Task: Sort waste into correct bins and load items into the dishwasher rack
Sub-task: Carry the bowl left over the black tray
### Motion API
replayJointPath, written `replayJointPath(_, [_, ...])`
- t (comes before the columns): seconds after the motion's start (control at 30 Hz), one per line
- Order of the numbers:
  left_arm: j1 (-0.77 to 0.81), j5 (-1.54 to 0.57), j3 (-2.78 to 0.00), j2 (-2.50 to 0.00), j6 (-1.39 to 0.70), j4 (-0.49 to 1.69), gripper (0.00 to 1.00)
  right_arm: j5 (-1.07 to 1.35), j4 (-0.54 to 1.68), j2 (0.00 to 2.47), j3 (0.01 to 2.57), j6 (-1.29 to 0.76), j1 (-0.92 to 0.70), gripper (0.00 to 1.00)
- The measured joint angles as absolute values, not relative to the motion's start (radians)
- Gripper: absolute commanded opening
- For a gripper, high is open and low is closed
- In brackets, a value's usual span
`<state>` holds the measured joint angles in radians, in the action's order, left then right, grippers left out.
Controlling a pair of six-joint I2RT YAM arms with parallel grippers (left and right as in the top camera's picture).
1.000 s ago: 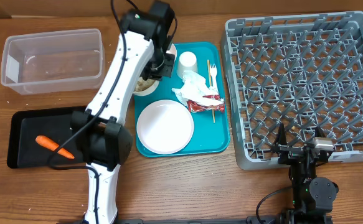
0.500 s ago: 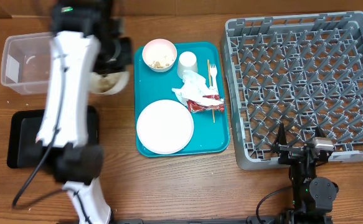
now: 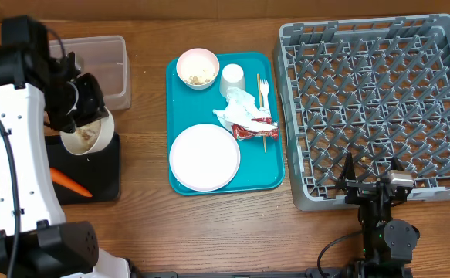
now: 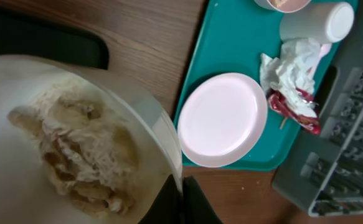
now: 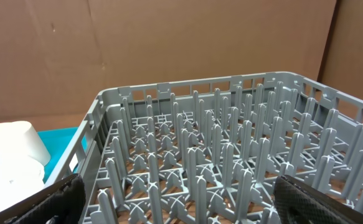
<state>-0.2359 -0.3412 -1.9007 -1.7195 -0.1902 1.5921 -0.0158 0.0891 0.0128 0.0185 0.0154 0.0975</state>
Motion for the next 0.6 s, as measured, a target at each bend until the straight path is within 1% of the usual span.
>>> replayJointPath(0.17, [-0.316, -0.488, -1.750, -1.720, -0.118, 1.502, 0.04, -0.016, 0.089, 0.013, 0.019, 0.015, 0.097, 1.00])
replayJointPath(0.33, [-0.428, -0.645, -1.613, -1.720, -0.028, 1.467, 0.04, -0.015, 0.088, 0.013, 0.019, 0.015, 0.097, 1.00])
replayJointPath(0.6, [-0.622, -0.775, -1.407, -1.720, 0.083, 1.367, 0.04, -0.016, 0.089, 0.013, 0.019, 0.016, 0.097, 1.00])
